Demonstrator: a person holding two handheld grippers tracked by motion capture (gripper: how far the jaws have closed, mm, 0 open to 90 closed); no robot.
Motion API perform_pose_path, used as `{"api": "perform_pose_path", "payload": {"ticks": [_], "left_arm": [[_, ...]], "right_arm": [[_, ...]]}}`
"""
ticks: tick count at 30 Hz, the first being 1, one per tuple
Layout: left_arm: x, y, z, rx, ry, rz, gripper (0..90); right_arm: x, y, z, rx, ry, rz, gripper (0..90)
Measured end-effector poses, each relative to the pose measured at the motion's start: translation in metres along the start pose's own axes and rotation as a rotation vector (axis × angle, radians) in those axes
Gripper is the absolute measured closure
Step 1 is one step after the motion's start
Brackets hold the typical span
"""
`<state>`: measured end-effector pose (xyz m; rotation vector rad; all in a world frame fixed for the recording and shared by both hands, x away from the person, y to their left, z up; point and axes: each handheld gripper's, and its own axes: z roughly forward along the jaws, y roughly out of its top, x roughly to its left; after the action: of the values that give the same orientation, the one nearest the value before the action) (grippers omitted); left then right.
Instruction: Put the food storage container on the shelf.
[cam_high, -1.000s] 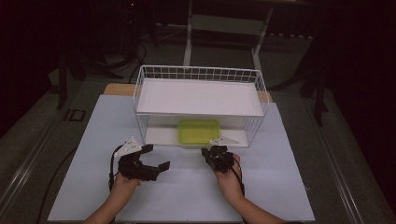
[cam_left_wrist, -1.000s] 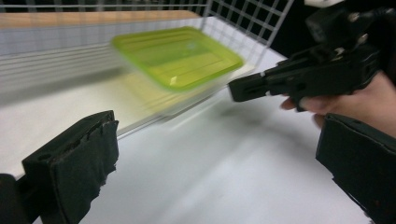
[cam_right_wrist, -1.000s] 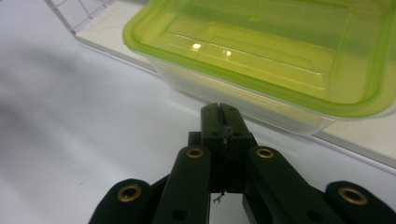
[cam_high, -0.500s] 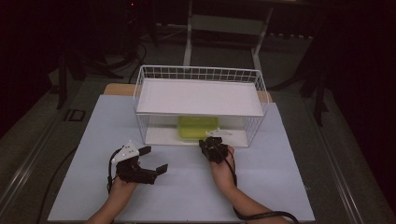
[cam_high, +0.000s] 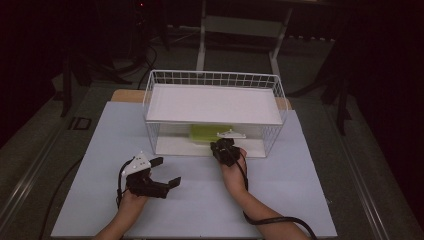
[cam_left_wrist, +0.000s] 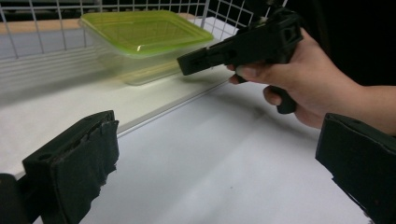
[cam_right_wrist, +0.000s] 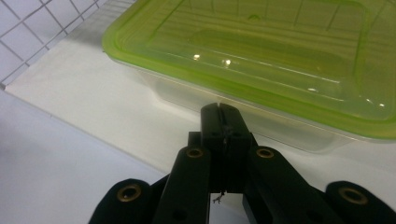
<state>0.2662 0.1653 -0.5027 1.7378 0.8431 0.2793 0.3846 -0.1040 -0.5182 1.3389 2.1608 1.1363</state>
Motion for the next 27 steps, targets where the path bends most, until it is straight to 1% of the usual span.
{"api": "perform_pose_path", "payload": {"ticks": [4,7,8,10,12,13,14,16,18,19,20,21,22,24,25,26,27], "left_arm": [[0.0,-0.001,0.001,0.007,-0.002,0.008,0.0],[0.0,-0.001,0.001,0.007,-0.005,0.002,0.0],[0.0,-0.001,0.001,0.006,-0.002,0.001,0.1],[0.001,-0.001,0.0,0.003,-0.005,-0.007,0.0],[0.001,-0.001,0.0,0.001,-0.004,-0.008,0.0],[0.002,-0.001,0.0,0.003,-0.004,-0.01,0.1],[0.002,-0.001,0.0,0.004,-0.003,-0.009,0.0],[0.001,-0.002,0.0,0.007,-0.004,-0.007,0.0],[0.001,-0.002,0.0,0.007,-0.001,-0.003,0.1],[0.001,-0.002,0.0,0.008,-0.002,-0.002,0.0],[0.001,-0.002,0.0,0.009,-0.003,0.0,0.1],[0.001,-0.002,0.0,0.008,-0.003,0.002,0.1],[0.001,-0.001,0.0,0.01,-0.001,0.004,0.0],[0.0,-0.001,0.0,0.004,0.001,0.006,0.0],[-0.001,0.0,0.001,0.002,0.004,0.006,0.0],[-0.001,0.0,0.001,0.002,0.001,0.006,0.0],[-0.002,0.001,0.002,-0.003,-0.007,0.008,0.1]], "right_arm": [[-0.002,0.003,0.004,-0.003,-0.004,0.008,89.9],[-0.004,0.005,0.006,-0.004,-0.01,0.003,89.9],[-0.004,0.006,0.006,-0.006,-0.01,0.007,89.8],[-0.006,0.007,0.005,-0.001,-0.002,0.034,89.9],[-0.006,0.008,0.006,0.008,0.006,0.034,89.8],[-0.005,0.008,0.006,0.007,0.001,0.022,89.8],[-0.005,0.007,0.007,0.008,0.002,0.02,89.7],[-0.005,0.007,0.008,0.008,0.006,0.026,89.6],[-0.004,0.007,0.008,0.005,0.008,0.021,88.8],[-0.003,0.006,0.007,0.002,0.011,0.019,87.7],[-0.002,0.005,0.006,0.002,0.013,0.005,86.1],[0.001,0.004,0.005,0.002,0.008,-0.025,84.3],[0.002,0.003,0.003,-0.007,0.009,-0.032,83.4],[0.002,0.002,0.0,-0.011,0.019,-0.029,77.3],[0.003,0.001,-0.003,-0.02,0.02,-0.033,72.9],[0.004,0.0,-0.007,-0.024,0.032,-0.012,67.9],[0.004,0.0,-0.009,-0.027,0.044,-0.012,62.4]]}}
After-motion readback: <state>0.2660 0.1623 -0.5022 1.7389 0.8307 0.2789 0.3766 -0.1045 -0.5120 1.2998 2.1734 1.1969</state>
